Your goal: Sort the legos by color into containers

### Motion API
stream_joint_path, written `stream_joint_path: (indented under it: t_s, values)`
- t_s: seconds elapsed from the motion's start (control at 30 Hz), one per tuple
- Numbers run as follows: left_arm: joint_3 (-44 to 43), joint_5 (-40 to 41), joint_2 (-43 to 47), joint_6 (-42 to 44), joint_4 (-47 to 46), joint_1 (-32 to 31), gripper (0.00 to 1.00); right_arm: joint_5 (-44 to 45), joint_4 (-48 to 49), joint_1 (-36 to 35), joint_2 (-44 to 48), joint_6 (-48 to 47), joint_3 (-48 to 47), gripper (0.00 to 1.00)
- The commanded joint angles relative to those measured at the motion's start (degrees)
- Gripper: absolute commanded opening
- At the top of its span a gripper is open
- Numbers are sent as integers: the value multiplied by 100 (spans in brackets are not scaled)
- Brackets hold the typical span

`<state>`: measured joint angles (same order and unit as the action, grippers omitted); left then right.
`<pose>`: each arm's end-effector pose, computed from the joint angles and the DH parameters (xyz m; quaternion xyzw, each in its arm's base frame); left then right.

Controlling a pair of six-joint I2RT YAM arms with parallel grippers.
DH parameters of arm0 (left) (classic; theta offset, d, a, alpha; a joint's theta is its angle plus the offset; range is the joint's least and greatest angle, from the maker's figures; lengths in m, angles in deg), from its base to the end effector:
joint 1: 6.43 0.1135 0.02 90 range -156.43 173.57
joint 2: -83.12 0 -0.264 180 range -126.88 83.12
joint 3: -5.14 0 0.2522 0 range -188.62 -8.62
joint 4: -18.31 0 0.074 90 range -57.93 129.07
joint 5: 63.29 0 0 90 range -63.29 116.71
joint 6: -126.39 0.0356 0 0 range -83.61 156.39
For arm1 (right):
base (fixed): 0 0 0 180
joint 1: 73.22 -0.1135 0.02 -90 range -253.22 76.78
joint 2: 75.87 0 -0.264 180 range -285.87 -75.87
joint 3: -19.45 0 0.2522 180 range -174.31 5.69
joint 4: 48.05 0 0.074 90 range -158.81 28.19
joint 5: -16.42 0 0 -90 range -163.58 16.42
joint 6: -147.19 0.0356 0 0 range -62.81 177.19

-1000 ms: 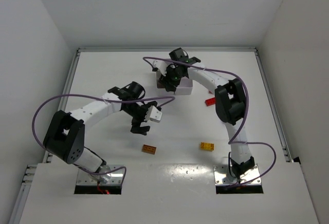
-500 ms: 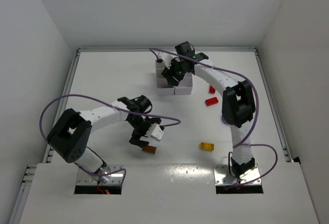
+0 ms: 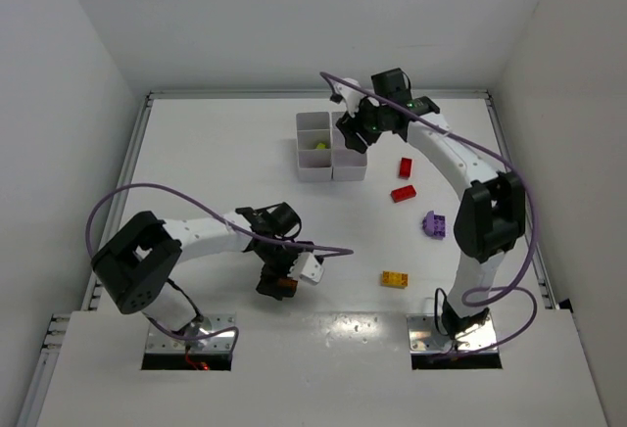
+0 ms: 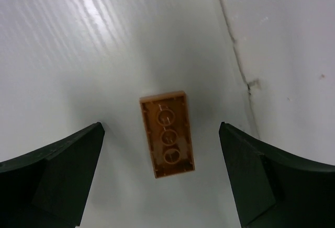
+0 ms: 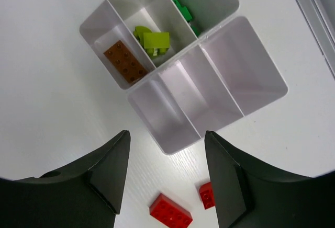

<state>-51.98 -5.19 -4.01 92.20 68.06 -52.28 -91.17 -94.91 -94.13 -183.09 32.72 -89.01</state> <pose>0.1562 -0.1880 0.1485 0.7579 0.5859 -0.2652 0.1092 0.3939 0.1620 0.2940 -0.4063 0.8220 0.1299 0.3775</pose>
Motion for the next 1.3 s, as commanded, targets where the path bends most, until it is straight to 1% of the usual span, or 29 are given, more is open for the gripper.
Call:
stream_joint_path:
  t_s: [0.0,0.1,0.17,0.2,0.27,0.3,0.37,0.4,0.47,0.5,0.57,0.63,0.67,0.73,0.77,0.83,0.87,0.93,0.97,1.03,1.1,1.13,1.17,1.2,1.27]
  values:
    - [256,245,3,-798,-863,-109,100,114,102,69,447,91,161,59]
    - [380,491,3,-905,-1075,-162,100,176,155,131,605,91,294,61]
    - [450,711,3,-905,-1137,-293,90,229,155,183,667,91,416,61]
    - [511,764,3,-905,-1138,-293,79,229,155,183,719,91,417,61]
    - [573,843,-58,-905,-1138,-407,66,281,155,236,772,39,470,61]
    - [574,843,-128,-905,-1138,-408,54,282,155,236,825,39,539,61]
    - [644,1002,-129,-905,-1138,-478,37,335,155,288,878,-23,593,61]
    - [644,1062,-129,-958,-1138,-478,20,335,155,289,878,-23,653,61]
    - [644,1141,-190,-1045,-1138,-478,4,335,155,289,940,-84,707,61]
    - [574,1212,-190,-1046,-1138,-478,0,335,155,289,940,-84,707,61]
    - [355,1212,-190,-1108,-1050,-382,0,335,155,341,992,-84,707,61]
    - [109,1133,11,-1178,-962,-233,0,387,155,342,992,-84,707,61]
    - [-249,1081,186,-1352,-910,-84,0,387,155,342,992,-84,707,61]
    - [-725,1020,249,-1537,-909,66,0,387,155,403,992,-84,655,61]
    - [-1293,1019,249,-1799,-909,241,0,335,216,403,992,46,654,61]
    - [-1937,966,57,-2221,-909,426,0,282,269,473,940,170,602,61]
    - [-2627,1027,-83,-2694,-961,601,0,282,269,534,940,301,601,61]
    - [-3264,1089,-547,-3075,-962,787,0,151,322,596,887,477,540,61]
    - [-3781,1089,-690,-3381,-962,918,0,150,418,683,887,783,540,66]
    - [-4101,1221,-1014,-3638,-1066,1024,0,-8,532,885,887,1127,435,70]
    - [-4242,1221,-1156,-3875,-1268,1103,0,-192,533,1044,826,1565,347,72]
    - [-4243,1169,-1218,-3954,-1365,1165,0,-193,594,1201,825,1698,268,73]
    - [-4243,1343,-1271,-4094,-1479,1166,0,-193,594,1273,825,1813,267,73]
    - [-4243,1344,-1384,-4252,-1568,1166,0,-193,647,1343,765,2058,189,77]
    - [-4243,1484,-1438,-4472,-1848,1236,0,-131,647,1545,764,2279,119,80]
